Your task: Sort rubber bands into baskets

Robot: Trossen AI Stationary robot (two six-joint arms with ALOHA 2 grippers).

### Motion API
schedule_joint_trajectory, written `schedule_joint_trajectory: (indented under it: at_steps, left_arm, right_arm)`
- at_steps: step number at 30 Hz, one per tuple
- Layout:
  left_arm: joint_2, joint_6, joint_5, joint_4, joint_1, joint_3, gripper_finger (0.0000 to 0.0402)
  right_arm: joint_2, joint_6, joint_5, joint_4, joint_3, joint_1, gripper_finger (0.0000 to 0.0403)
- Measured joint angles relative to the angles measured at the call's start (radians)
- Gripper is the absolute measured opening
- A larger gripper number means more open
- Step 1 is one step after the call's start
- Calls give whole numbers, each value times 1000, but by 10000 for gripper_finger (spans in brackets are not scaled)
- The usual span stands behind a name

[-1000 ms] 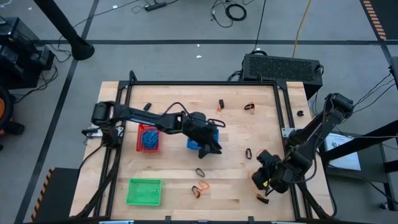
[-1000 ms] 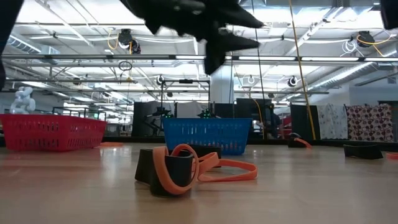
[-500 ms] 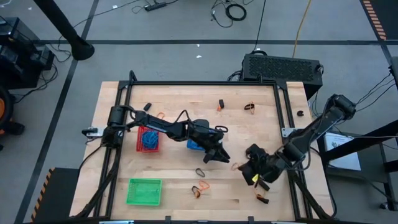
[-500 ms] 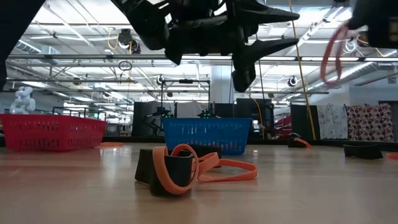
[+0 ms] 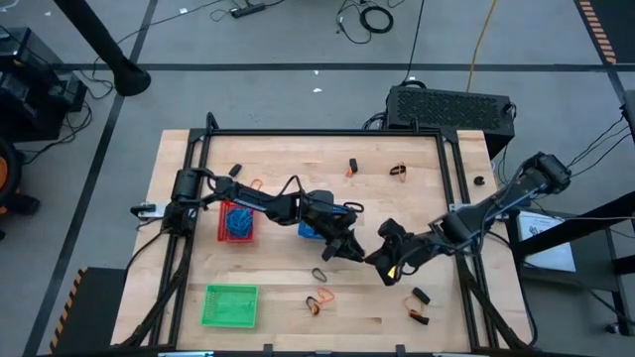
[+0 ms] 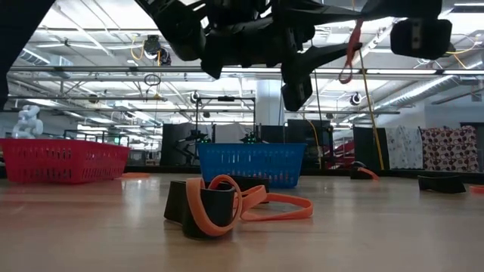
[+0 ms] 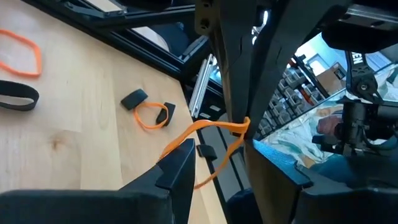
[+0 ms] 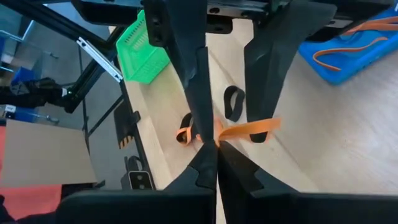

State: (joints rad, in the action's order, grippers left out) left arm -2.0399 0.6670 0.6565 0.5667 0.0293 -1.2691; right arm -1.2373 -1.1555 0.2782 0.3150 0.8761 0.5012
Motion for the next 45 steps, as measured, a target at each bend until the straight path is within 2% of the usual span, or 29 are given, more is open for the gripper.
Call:
schedule_joint_trajectory:
  at_steps: [11,15,21,27,32,36,41,45]
  left_arm:
    - [0,-45,64,3,26,0,142]
    - [0,-48,54,1,26,0,107]
    - [0,-54,44,1,26,0,10]
    - [0,-54,40,1,26,-1,4]
    - [1,-45,38,-3,12,-1,3]
    - [18,-45,47,-72,-25,-1,3]
    - [56,-103,51,-328,-92,-1,2]
    - [81,-205,-61,-585,-133,-1,2]
  right_arm:
    - [0,20,3,11,0,-24,0]
    - [0,20,-1,11,0,-24,0]
    - [0,20,-48,11,0,-24,0]
    - [0,51,-32,22,0,-29,6]
    - [0,68,-14,66,0,-38,53]
    - [0,66,-16,132,0,-37,98]
    - [0,44,-17,192,-1,-24,138]
    - [-4,42,-15,183,-1,-13,155]
